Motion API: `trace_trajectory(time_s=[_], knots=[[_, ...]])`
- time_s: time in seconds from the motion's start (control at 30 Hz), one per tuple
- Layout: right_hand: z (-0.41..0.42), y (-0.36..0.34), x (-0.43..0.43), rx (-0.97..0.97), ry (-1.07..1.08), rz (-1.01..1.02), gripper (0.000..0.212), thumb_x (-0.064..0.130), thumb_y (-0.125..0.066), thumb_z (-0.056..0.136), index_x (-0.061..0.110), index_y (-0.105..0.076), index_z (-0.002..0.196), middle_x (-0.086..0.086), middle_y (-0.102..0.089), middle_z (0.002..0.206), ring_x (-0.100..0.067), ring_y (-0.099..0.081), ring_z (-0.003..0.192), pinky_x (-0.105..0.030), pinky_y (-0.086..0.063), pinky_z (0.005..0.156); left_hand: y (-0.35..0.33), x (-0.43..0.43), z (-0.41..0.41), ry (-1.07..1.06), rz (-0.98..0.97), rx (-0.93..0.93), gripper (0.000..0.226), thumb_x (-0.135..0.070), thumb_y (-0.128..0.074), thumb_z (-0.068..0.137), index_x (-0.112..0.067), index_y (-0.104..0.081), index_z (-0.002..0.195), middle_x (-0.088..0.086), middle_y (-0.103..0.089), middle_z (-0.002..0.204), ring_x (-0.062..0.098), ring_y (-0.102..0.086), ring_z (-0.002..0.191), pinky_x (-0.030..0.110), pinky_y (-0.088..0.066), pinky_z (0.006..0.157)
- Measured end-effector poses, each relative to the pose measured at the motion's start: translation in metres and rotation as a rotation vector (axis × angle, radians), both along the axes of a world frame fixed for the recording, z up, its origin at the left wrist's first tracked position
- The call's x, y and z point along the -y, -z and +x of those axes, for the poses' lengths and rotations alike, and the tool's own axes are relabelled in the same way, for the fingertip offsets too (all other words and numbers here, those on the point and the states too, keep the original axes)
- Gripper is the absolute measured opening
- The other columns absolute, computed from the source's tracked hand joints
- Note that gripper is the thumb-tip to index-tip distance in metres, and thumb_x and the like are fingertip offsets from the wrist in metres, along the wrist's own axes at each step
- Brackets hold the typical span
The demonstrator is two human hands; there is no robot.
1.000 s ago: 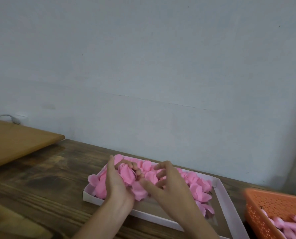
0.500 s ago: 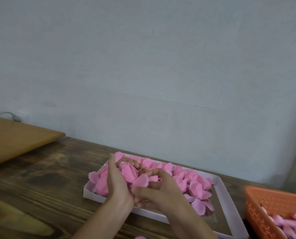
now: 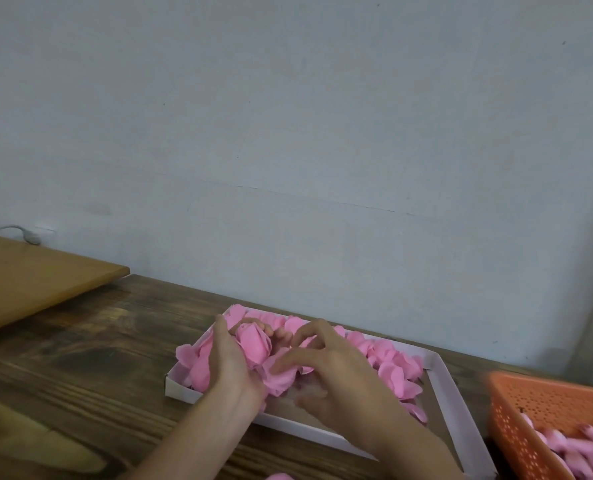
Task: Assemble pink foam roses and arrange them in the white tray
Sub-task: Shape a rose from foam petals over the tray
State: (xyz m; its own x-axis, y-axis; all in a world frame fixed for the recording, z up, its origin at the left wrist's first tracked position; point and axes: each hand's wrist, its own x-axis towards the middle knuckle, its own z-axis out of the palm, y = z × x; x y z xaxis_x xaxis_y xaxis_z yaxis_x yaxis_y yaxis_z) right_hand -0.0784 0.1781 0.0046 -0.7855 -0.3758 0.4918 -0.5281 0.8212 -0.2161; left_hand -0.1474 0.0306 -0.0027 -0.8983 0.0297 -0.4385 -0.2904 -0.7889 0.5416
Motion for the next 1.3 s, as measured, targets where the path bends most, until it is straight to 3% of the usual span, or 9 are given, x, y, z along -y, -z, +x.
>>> trace_trajectory(time_s=[0.1,0.23,0.27,0.3,0.33,0.4,0.67,0.83,1.3], knots=[[0.001,0.000,0.001,-0.055,0.040,0.013,0.017,0.038,-0.069,0.090,0.043,-0.073,0.105,0.024,-0.046,0.113,-0.003,-0.053,0.092,-0.028,-0.051,0.074,-0.004,0.000,0.005,0.071,0.039,0.016,0.062,-0.062,-0.053,0.101,-0.011,-0.062,0.136,0.018,-0.072,0.106,0.037,-0.067,0.092,0.050,-0.052,0.069],[0.002,-0.003,0.001,-0.038,0.111,-0.088,0.017,0.038,-0.063,0.093,0.047,-0.070,0.106,0.020,-0.047,0.103,0.000,-0.052,0.090,-0.020,-0.047,0.070,-0.001,-0.003,0.004,0.175,0.124,-0.054,0.069,-0.056,-0.055,0.102,0.001,-0.060,0.141,0.029,-0.073,0.105,0.040,-0.062,0.060,0.043,-0.051,0.057],[0.002,-0.003,0.001,0.010,0.116,-0.165,0.019,0.036,-0.066,0.093,0.046,-0.068,0.108,0.020,-0.049,0.102,-0.002,-0.056,0.090,-0.019,-0.048,0.072,0.000,-0.004,0.003,0.232,0.176,-0.128,0.069,-0.053,-0.061,0.098,0.006,-0.062,0.135,0.034,-0.073,0.101,0.042,-0.056,0.052,0.074,-0.053,0.085],[0.004,-0.003,0.002,0.084,0.115,-0.293,0.023,0.032,-0.070,0.091,0.045,-0.066,0.110,0.020,-0.052,0.102,-0.004,-0.061,0.088,-0.019,-0.052,0.073,-0.001,-0.004,0.003,0.244,0.227,-0.179,0.066,-0.050,-0.064,0.096,0.006,-0.064,0.130,0.033,-0.073,0.104,0.042,-0.055,0.054,0.033,0.008,0.062],[0.005,-0.004,0.005,0.187,0.114,-0.476,0.029,0.028,-0.074,0.088,0.044,-0.063,0.110,0.017,-0.057,0.102,-0.007,-0.066,0.085,-0.021,-0.056,0.072,0.002,-0.004,0.001,0.214,0.218,-0.151,0.061,-0.051,-0.064,0.097,0.001,-0.066,0.128,0.026,-0.074,0.110,0.041,-0.062,0.064,0.038,-0.050,0.062],[0.006,-0.002,0.012,0.436,0.112,-0.852,0.036,0.020,-0.079,0.086,0.031,-0.058,0.113,0.003,-0.067,0.102,-0.012,-0.073,0.078,-0.028,-0.062,0.067,0.007,-0.004,-0.004,0.058,0.127,-0.038,0.048,-0.054,-0.054,0.104,-0.009,-0.067,0.114,0.015,-0.074,0.111,0.032,-0.072,0.078,0.043,-0.061,0.074],[0.008,0.002,0.032,0.652,0.138,-1.179,0.035,-0.003,-0.078,0.086,-0.004,-0.053,0.110,-0.025,-0.075,0.085,-0.026,-0.068,0.053,-0.036,-0.062,0.055,0.005,-0.008,0.000,-0.039,0.013,-0.146,0.070,-0.060,-0.048,0.104,-0.001,-0.062,0.138,0.015,-0.072,0.098,0.029,-0.070,0.093,0.038,-0.053,0.074],[0.013,-0.004,0.036,0.753,0.067,-1.149,0.044,0.003,-0.084,0.081,0.008,-0.043,0.095,-0.017,-0.071,0.070,-0.026,-0.065,0.049,-0.035,-0.062,0.054,0.008,-0.007,-0.002,0.000,-0.044,-0.260,0.069,-0.063,-0.047,0.102,-0.019,-0.058,0.050,0.007,-0.054,0.056,0.021,-0.055,0.040,0.029,-0.050,0.042],[0.021,-0.019,0.031,0.746,-0.071,-1.177,0.053,0.011,-0.089,0.075,0.004,-0.053,0.114,-0.022,-0.077,0.091,-0.027,-0.074,0.071,-0.028,-0.058,0.060,0.006,-0.009,0.007,0.036,-0.313,-0.829,0.074,-0.077,-0.039,0.091,-0.009,-0.060,0.071,0.008,-0.053,0.063,0.020,-0.057,0.058,0.036,-0.050,0.059]])
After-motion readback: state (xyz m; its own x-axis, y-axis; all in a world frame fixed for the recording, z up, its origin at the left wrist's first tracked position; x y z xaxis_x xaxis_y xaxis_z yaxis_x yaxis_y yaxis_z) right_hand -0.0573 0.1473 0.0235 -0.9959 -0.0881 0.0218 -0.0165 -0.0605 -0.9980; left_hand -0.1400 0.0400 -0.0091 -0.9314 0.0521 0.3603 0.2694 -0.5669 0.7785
